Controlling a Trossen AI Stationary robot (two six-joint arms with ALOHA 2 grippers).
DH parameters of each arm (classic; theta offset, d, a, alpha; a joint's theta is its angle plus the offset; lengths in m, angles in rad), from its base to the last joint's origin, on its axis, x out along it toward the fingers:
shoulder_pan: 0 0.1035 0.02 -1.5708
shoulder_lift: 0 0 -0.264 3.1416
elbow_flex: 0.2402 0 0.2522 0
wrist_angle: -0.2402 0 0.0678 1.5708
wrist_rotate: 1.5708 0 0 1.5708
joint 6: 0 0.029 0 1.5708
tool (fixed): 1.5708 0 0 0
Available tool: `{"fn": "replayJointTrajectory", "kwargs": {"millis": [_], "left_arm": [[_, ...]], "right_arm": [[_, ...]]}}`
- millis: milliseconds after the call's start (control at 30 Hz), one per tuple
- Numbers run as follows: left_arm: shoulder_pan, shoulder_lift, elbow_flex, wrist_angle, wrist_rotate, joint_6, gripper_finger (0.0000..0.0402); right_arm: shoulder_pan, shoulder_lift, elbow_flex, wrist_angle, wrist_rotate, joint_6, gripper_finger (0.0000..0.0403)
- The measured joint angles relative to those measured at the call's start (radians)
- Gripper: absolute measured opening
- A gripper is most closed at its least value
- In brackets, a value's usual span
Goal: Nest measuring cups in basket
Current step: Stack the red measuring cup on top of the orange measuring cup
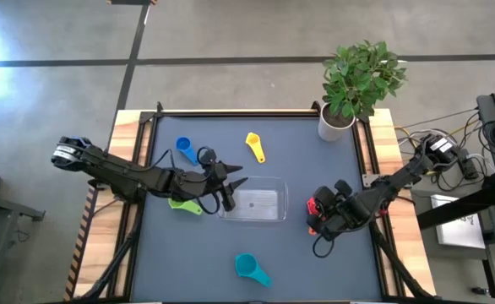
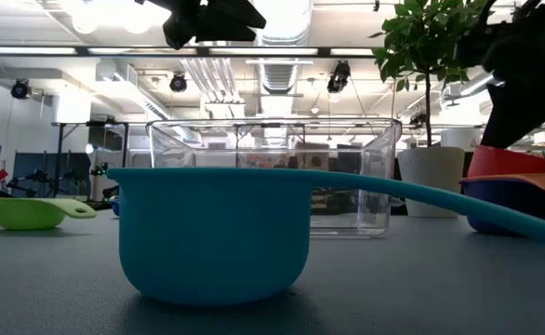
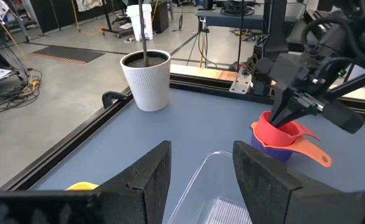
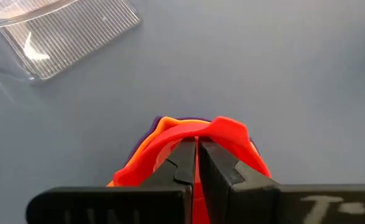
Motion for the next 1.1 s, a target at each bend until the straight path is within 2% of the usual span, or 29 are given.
{"fn": "replayJointTrajectory", "kwargs": {"millis": [767,1100], "left_arm": [[-0.001,0.000,0.000,0.000,0.000,0.000,0.0155],[-0.001,0.000,0.000,0.000,0.009,0.000,0.0155]], "right_arm": [[-0.090,0.007,-0.091,0.140,-0.208,-0.002,0.0008],[-0.090,-0.049,-0.025,0.142,-0.214,-0.058,0.0008]]}}
